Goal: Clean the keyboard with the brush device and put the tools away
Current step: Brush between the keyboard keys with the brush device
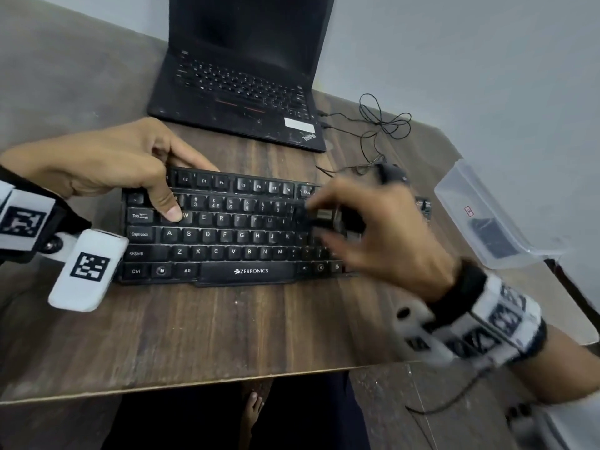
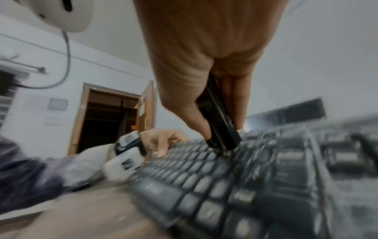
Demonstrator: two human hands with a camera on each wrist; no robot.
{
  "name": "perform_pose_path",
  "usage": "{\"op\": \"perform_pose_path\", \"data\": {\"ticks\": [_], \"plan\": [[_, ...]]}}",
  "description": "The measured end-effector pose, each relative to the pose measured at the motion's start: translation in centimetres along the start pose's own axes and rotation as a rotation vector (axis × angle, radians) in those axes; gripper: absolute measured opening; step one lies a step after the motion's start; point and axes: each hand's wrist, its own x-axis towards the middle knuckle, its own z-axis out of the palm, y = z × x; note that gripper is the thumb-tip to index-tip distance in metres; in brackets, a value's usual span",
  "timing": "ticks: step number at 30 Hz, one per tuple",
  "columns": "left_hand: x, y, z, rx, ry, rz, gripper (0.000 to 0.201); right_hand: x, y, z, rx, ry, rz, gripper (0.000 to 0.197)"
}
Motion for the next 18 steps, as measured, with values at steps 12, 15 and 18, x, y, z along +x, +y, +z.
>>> {"op": "perform_pose_path", "data": {"ticks": [12,15,18], "plan": [[0.2,0.4,0.4,-0.005,0.041,-0.043,0.066,2.8,0.5,-0.9,-0.021,0.037,0.039,0.03],[0.3,0.3,0.4,-0.004,0.049,-0.047,0.065,3.2,0.5,-0.9,-0.007,0.022,0.048,0.03],[0.2,0.3,0.3,-0.01,0.046,-0.053,0.066,1.9,-0.6,0.0,-0.002,-0.152,0.022,0.034]]}}
